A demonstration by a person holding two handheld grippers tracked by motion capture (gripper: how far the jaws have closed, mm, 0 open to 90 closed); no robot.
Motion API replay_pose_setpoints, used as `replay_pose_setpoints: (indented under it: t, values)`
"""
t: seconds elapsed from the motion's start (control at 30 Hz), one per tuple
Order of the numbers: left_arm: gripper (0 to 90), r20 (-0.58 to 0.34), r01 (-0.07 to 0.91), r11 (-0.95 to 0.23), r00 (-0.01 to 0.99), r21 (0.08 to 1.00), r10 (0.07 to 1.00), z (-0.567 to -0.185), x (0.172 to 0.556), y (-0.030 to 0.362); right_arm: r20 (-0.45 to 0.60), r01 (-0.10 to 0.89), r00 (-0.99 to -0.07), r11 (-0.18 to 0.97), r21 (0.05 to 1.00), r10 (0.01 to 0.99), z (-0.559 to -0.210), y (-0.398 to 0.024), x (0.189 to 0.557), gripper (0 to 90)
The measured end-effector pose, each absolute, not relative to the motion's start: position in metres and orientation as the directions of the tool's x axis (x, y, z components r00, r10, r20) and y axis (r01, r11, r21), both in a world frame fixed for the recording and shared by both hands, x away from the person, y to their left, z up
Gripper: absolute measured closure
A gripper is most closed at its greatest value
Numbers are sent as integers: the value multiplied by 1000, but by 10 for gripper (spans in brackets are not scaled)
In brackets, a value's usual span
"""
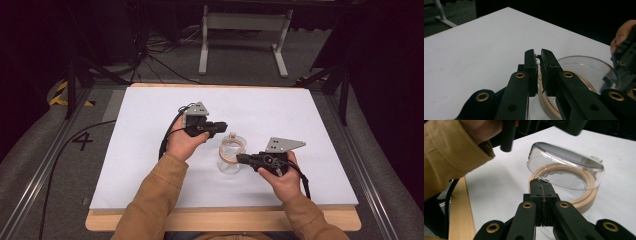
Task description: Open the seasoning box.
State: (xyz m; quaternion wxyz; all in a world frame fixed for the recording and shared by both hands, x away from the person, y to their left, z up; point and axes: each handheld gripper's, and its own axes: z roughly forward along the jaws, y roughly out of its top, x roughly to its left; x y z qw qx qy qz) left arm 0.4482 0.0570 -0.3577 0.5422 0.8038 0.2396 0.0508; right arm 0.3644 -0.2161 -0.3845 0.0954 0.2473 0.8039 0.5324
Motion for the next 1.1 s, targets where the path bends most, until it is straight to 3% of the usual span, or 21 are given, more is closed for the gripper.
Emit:
replay_pose_setpoints:
  t: [0.4, 1.1]
  values:
    - [819, -179, 375, -352, 860, 857, 479, -356, 427, 100, 77, 244, -879, 304, 921, 471, -369, -218, 383, 900]
    - [801, -221, 519, -433, 791, 737, 571, -367, 402, 165, 92, 249, -881, 290, 924, 464, -362, -227, 416, 900]
